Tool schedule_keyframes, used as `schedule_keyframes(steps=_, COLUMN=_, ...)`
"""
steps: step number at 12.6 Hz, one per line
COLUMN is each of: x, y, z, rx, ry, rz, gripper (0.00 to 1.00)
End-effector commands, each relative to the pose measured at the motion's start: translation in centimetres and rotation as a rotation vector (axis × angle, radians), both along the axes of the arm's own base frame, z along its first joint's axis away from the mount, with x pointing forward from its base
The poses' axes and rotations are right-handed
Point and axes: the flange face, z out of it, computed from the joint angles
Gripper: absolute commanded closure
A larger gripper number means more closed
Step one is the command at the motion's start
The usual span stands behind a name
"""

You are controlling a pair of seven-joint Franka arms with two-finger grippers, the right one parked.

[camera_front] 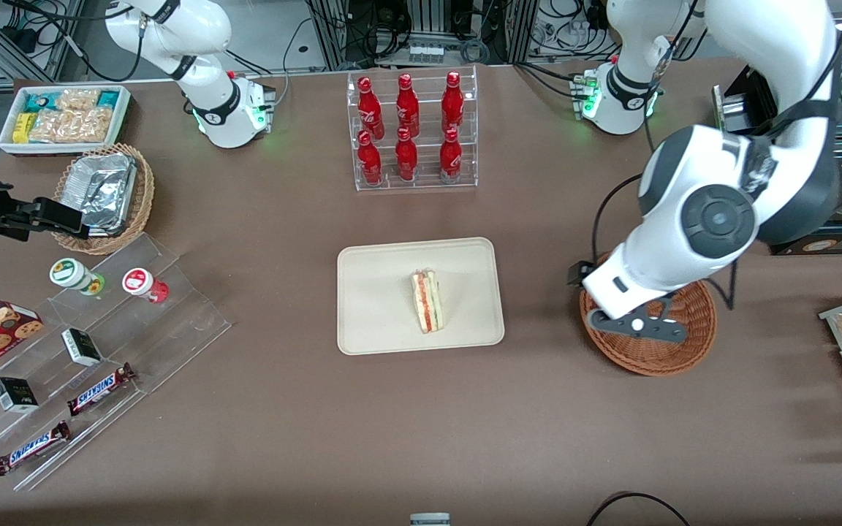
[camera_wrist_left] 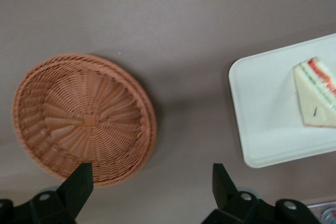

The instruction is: Place sandwich from basket to tray

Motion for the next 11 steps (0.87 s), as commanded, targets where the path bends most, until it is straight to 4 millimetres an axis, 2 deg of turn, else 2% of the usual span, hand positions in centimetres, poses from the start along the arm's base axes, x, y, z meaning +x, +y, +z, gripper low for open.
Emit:
schedule_keyframes(steps=1, x=-3.2, y=4.7, z=2.1, rx=-0.018, ry=0.025, rz=-0.04, gripper=0.0)
schedule_keyframes(steps=4, x=-5.2, y=9.9, z=4.5, rx=-0.007, ry=0.076, rz=-0.043, gripper=0.0)
schedule_keyframes(steps=8, x=-7.8, y=15.4, z=9.0, rx=0.008, ry=0.105, rz=0.025, gripper=0.0)
schedule_keyframes(steps=11, x=-9.6, y=16.8, z=11.6, rx=0.015, ry=0.109, rz=0.051, gripper=0.0)
